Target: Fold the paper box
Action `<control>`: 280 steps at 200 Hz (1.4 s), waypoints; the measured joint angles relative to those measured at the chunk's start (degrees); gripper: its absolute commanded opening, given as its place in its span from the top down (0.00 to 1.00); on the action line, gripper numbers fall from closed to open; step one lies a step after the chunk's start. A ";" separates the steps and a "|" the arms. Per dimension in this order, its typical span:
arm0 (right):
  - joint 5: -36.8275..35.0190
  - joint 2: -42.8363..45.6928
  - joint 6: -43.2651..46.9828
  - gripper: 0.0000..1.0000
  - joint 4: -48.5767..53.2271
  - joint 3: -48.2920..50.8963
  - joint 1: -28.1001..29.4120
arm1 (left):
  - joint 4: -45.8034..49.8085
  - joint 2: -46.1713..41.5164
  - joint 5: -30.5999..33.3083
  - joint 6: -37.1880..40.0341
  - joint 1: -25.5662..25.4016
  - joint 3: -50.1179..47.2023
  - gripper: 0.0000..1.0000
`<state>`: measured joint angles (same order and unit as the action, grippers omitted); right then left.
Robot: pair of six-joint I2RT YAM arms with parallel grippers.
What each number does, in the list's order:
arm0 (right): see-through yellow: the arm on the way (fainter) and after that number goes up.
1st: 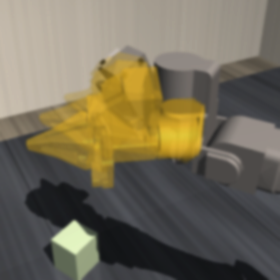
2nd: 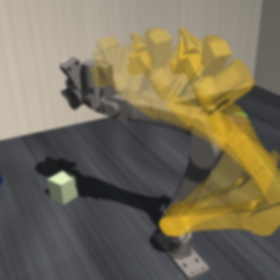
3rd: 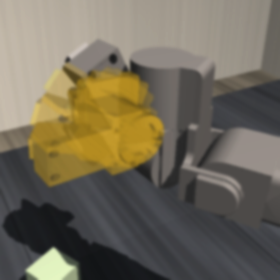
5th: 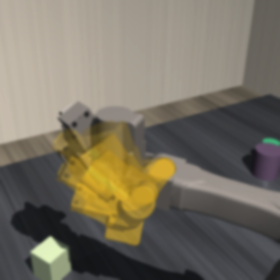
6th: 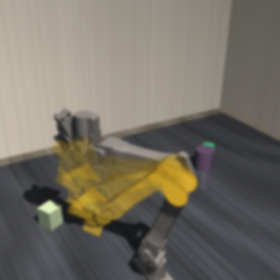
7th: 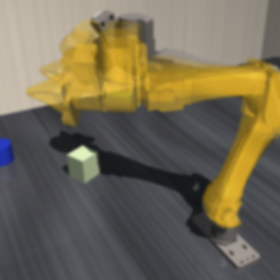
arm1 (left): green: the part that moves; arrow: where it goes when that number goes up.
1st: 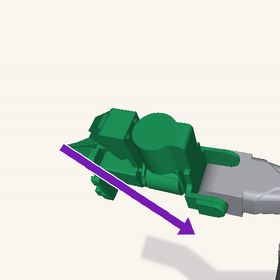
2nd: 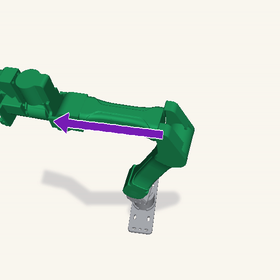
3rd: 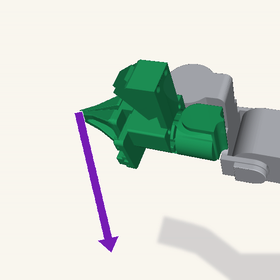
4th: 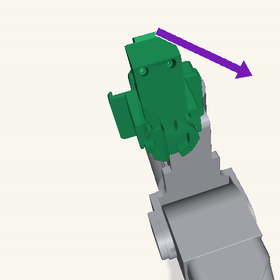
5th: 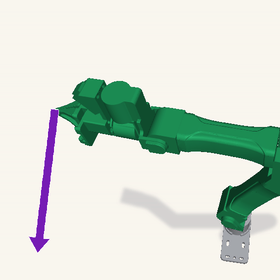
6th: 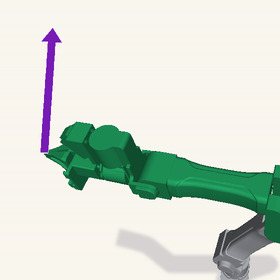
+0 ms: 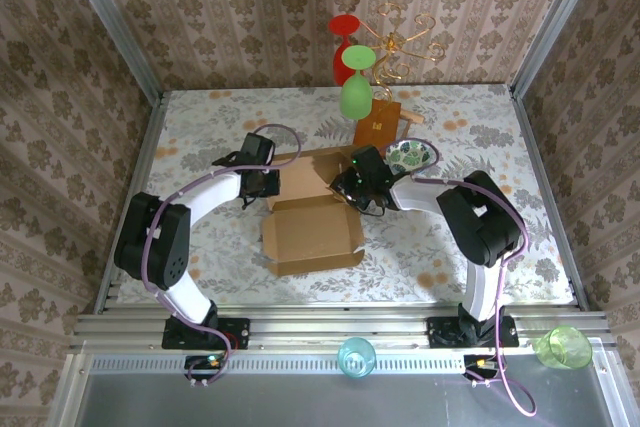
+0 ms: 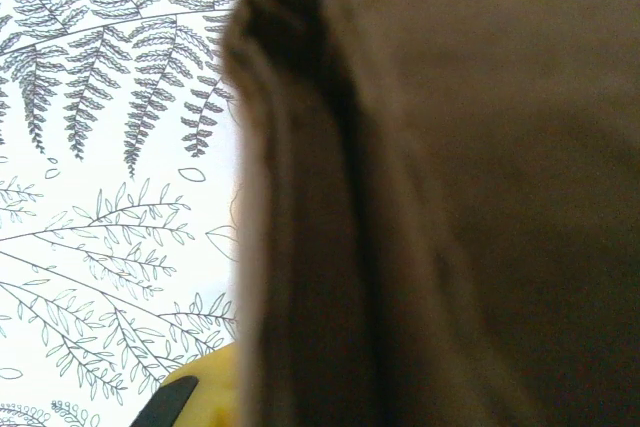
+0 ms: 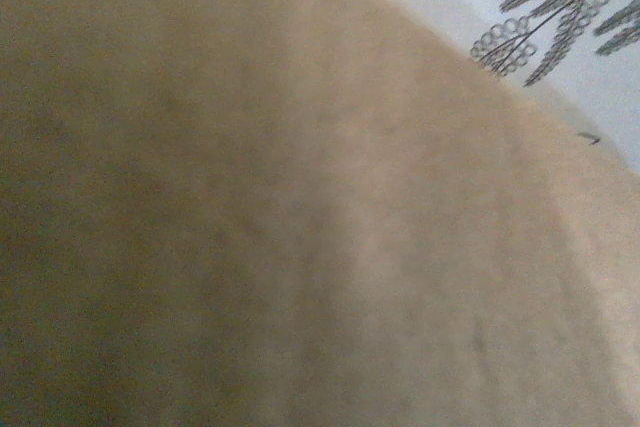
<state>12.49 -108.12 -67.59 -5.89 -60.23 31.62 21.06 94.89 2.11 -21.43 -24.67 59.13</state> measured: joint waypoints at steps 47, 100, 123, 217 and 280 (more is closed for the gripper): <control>-0.04 1.66 6.12 0.69 4.48 -2.01 0.15 | 0.28 0.00 -0.55 0.24 0.48 0.59 1.00; 2.93 22.75 20.04 0.68 6.75 -0.68 -4.44 | 0.35 -0.09 -9.03 5.20 6.10 3.08 1.00; 7.15 31.39 23.89 0.72 3.54 3.61 -13.14 | 0.35 -0.39 -14.56 9.38 7.58 4.02 1.00; 29.24 29.27 51.34 0.75 7.41 7.04 -21.24 | 1.86 0.44 -31.78 20.44 9.77 9.38 1.00; 35.89 29.27 55.56 0.72 7.58 7.13 -20.00 | 3.17 2.25 -33.90 21.53 9.77 9.46 1.00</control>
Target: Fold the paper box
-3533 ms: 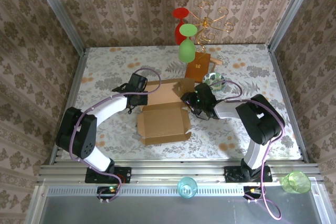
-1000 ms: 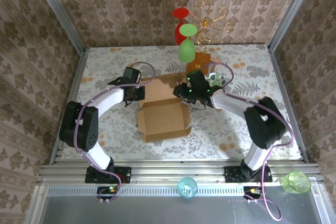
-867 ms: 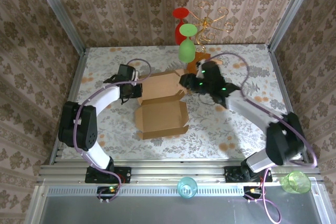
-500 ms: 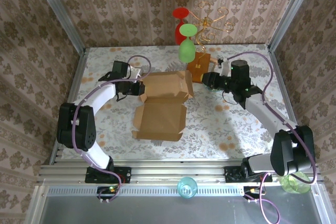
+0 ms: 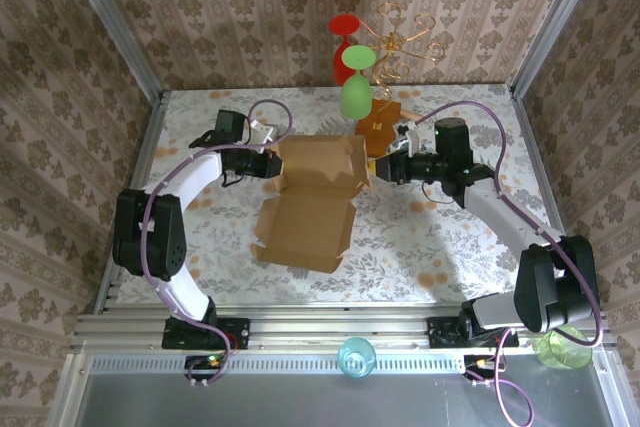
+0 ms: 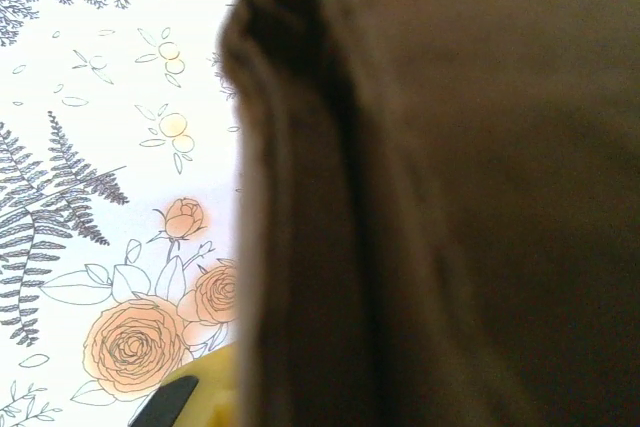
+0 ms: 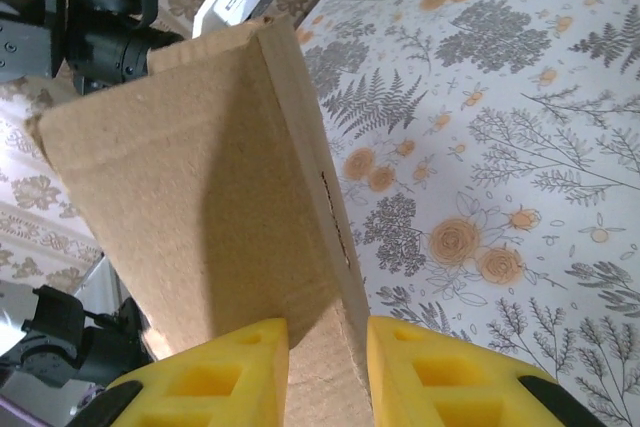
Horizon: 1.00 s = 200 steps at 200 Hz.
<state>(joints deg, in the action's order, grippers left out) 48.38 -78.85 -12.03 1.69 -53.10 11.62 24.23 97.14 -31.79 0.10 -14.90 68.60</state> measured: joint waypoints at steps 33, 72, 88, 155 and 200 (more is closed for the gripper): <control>0.09 -0.02 1.49 0.71 0.52 -0.22 1.31 | 0.09 0.00 -0.17 0.00 0.00 0.00 1.00; -0.57 -0.04 2.95 0.69 2.10 -1.95 2.95 | 0.31 0.00 -0.15 -0.02 0.00 0.00 1.00; -1.36 -0.74 3.34 0.69 2.34 -2.80 3.43 | 0.35 0.00 -0.13 -0.02 -0.02 0.00 1.00; -5.90 -2.89 5.73 0.65 4.79 -5.25 6.40 | 0.52 0.00 0.24 -0.07 -0.11 0.00 1.00; -10.99 -3.67 7.30 0.63 6.97 -7.26 8.46 | 0.52 0.00 0.63 -0.09 -0.15 0.00 1.00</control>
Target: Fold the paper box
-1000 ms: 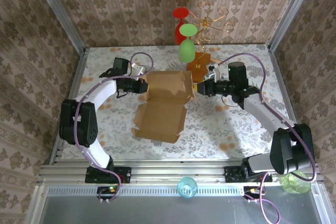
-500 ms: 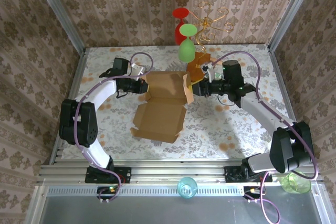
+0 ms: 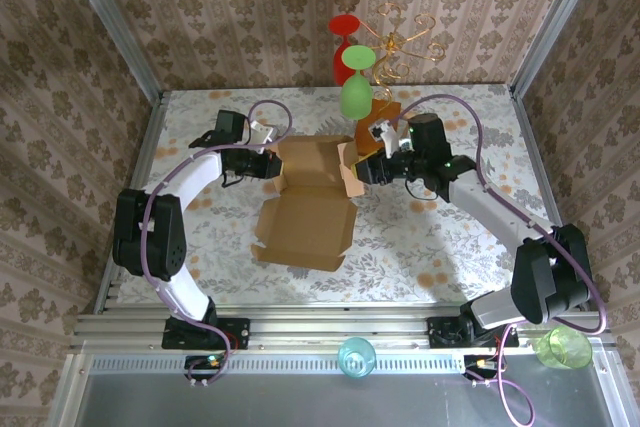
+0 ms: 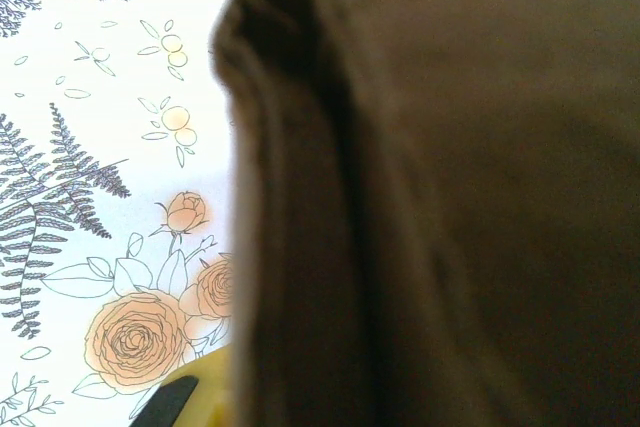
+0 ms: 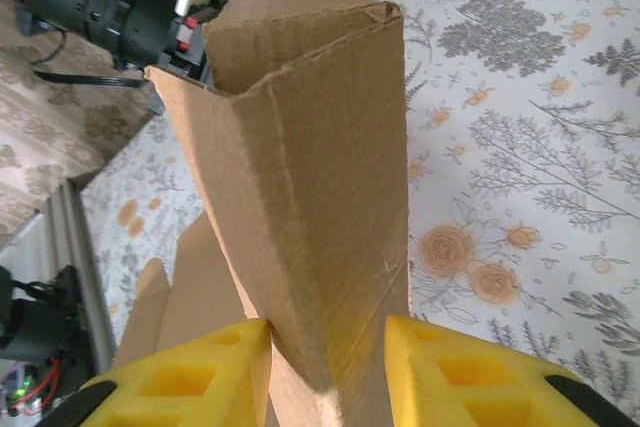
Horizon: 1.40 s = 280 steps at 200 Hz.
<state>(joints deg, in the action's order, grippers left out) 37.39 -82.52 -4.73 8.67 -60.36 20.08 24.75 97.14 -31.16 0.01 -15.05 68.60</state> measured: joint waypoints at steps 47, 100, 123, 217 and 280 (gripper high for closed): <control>-7.76 -1.11 1.75 0.63 1.88 -2.03 2.84 | 0.00 -0.11 0.55 -0.26 -0.37 0.00 1.00; -16.46 -3.85 2.47 0.62 3.61 -5.38 5.31 | 0.15 -0.61 1.57 -0.39 -0.46 -0.02 1.00; -20.98 -4.52 2.73 0.61 4.31 -6.47 6.73 | 0.15 -0.79 1.79 -0.42 -0.61 -0.02 1.00; -33.35 -6.91 2.86 0.58 5.53 -8.81 9.55 | 0.22 -0.87 2.08 -0.48 -1.05 -0.02 1.00; -41.18 -8.96 0.66 0.82 8.35 -11.85 10.91 | 0.24 -0.87 2.32 -1.92 -1.81 -0.02 1.00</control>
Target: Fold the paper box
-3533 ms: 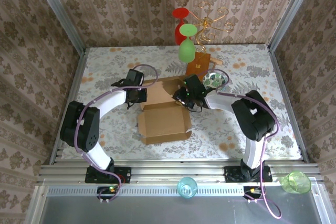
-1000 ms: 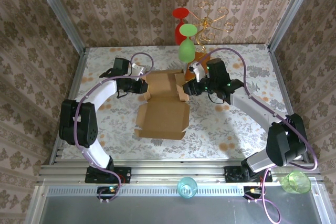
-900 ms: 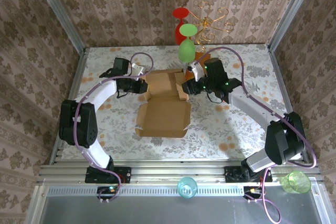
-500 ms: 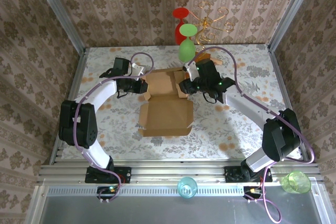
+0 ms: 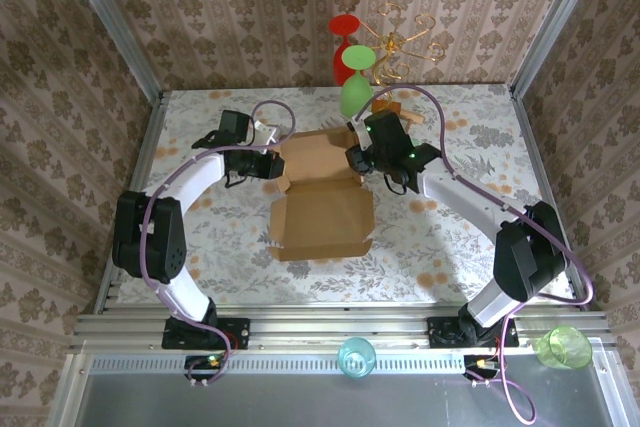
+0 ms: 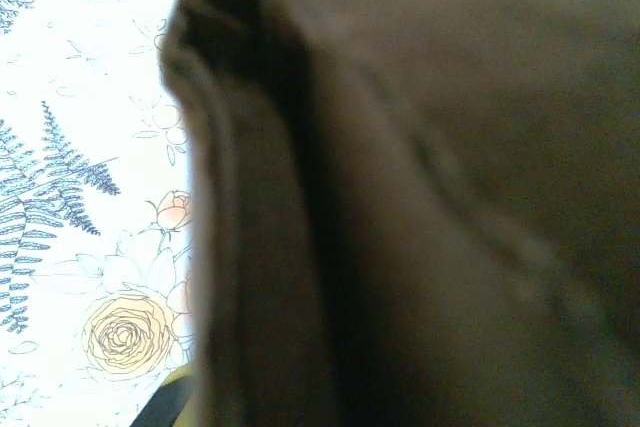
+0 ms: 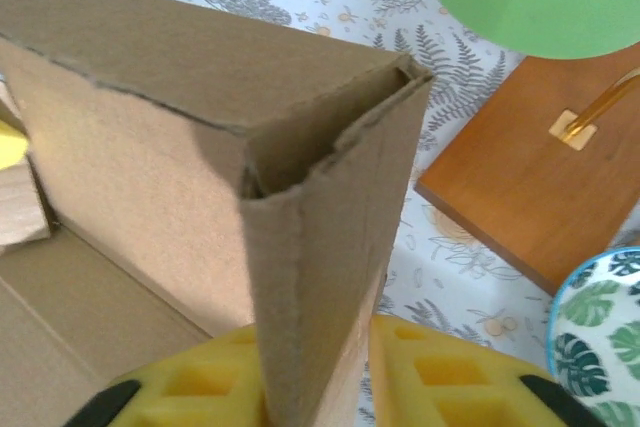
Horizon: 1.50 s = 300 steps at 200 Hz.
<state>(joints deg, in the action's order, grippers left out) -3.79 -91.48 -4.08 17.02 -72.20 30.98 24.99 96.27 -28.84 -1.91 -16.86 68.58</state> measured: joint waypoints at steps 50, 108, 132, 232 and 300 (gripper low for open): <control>-8.72 -1.92 -2.71 1.00 2.71 -2.12 2.36 | 1.42 0.00 1.62 -2.01 -0.94 0.09 1.00; -12.20 -3.78 -3.87 0.88 6.88 -6.03 2.67 | 3.69 0.00 3.19 -3.48 -1.92 1.92 1.00; -12.59 -4.28 -3.82 0.83 8.26 -8.11 2.51 | 4.39 0.00 3.54 -3.76 -1.92 3.10 1.00; -12.20 -5.79 -4.33 0.87 10.45 -9.57 1.81 | 6.34 0.00 4.22 -4.59 -2.34 3.19 1.00; -14.99 -6.49 -6.91 1.00 12.46 -11.47 2.27 | 9.49 0.00 6.03 -7.32 -3.45 6.08 1.00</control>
<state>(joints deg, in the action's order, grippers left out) -18.79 -97.97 -10.98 29.47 -83.68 33.26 34.48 96.27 -22.81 -9.23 -20.32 74.65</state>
